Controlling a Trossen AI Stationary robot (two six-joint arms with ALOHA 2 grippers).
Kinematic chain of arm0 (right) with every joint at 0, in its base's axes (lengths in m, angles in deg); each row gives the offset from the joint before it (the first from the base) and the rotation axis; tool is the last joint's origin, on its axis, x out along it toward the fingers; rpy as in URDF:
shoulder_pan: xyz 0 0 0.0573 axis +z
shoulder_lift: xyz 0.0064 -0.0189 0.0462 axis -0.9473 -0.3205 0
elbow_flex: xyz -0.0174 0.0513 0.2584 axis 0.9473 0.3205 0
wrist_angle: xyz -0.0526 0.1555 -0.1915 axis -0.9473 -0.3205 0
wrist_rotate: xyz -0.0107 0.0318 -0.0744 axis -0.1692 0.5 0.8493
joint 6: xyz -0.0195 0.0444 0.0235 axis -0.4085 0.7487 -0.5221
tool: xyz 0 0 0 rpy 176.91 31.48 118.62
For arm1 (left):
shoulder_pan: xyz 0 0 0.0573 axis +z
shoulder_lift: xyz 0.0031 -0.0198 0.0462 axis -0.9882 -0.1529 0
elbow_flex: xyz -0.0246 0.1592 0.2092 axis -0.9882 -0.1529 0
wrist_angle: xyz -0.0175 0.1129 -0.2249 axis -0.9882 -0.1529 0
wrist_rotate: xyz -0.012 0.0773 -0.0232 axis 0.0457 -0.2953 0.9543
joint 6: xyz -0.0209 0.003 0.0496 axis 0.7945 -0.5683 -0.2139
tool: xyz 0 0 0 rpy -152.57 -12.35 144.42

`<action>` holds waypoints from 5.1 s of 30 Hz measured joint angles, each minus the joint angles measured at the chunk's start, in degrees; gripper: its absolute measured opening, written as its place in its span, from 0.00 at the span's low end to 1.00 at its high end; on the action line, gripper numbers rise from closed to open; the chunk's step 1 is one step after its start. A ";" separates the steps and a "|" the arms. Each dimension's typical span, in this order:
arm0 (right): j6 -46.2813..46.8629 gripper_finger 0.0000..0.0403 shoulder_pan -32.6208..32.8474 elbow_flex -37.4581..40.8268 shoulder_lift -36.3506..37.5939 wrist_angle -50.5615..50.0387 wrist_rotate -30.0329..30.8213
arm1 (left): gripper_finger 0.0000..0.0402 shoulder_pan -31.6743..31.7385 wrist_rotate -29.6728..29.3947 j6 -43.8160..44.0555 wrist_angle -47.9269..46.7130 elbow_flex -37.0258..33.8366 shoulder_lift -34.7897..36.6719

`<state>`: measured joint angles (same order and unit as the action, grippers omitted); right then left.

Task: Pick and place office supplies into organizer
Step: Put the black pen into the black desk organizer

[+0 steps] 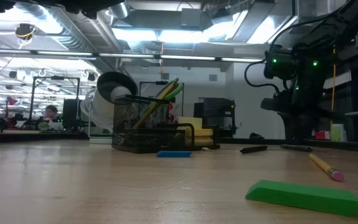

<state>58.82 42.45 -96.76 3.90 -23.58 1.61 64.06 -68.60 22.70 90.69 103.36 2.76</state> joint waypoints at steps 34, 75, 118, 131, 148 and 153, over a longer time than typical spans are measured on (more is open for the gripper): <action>-11.82 0.09 -0.02 -0.26 -6.38 -0.51 -0.26 | 0.00 0.00 0.00 0.00 -0.07 0.00 0.00; -40.39 0.07 6.10 -32.08 -6.64 -1.41 -1.18 | 0.00 0.00 0.00 -0.02 0.00 0.00 -0.02; -53.99 0.07 23.10 -23.52 -7.56 50.05 -51.13 | 0.27 7.02 16.15 5.48 7.48 4.69 -7.55; -55.92 0.07 23.50 -23.63 -8.35 52.45 -62.65 | 0.28 10.14 30.20 2.45 11.99 17.10 -22.60; -56.83 0.07 23.50 -23.63 -8.35 52.36 -62.84 | 0.28 10.97 34.43 0.59 13.55 26.30 -32.44; -57.00 0.07 23.50 -23.63 -8.35 52.34 -62.84 | 0.28 10.93 39.93 1.27 13.93 28.30 -33.73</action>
<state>1.81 65.94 -120.39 -4.45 28.76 -61.23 74.98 -28.67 23.97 104.61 131.66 -30.98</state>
